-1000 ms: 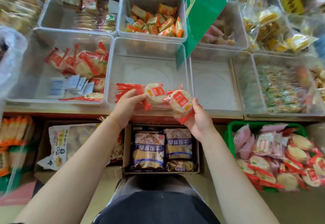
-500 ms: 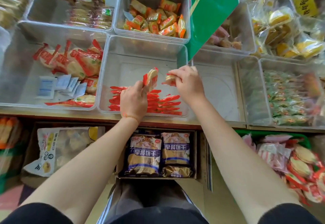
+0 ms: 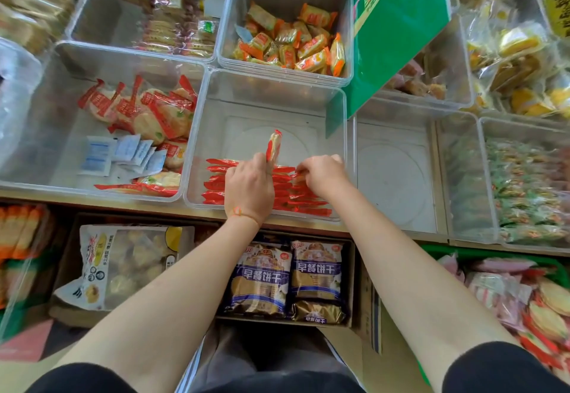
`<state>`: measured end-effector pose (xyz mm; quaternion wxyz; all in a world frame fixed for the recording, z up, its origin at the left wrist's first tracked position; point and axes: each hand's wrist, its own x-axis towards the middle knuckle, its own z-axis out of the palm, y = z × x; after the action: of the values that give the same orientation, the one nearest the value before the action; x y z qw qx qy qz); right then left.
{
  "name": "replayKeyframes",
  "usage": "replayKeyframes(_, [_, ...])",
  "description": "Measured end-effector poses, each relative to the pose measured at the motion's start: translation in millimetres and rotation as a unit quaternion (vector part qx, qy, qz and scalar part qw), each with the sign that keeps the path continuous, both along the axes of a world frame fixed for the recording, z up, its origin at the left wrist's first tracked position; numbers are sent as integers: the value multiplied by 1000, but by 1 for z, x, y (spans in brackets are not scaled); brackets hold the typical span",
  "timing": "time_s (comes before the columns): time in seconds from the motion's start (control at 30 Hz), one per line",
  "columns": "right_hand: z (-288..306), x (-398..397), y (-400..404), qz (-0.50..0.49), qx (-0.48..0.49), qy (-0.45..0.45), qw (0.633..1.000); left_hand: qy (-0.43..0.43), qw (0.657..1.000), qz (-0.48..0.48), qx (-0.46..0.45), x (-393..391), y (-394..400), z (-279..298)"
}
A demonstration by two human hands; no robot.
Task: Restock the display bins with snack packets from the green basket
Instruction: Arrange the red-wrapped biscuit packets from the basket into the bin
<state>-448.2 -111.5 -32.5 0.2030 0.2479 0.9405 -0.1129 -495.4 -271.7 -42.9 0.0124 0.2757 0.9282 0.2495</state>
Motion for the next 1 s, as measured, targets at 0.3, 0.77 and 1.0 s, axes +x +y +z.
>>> replayKeyframes(0.3, [14, -11, 3, -43, -118, -102, 987, 2, 1000, 6, 19, 1, 0, -1])
replayKeyframes(0.77, [46, -21, -19, 90, -44, 221, 970, 22, 999, -26, 22, 1, -1, -3])
replayKeyframes(1.0, [46, 2, 14, -67, -8, 315, 947, -48, 988, -78, -127, 0, 1, 2])
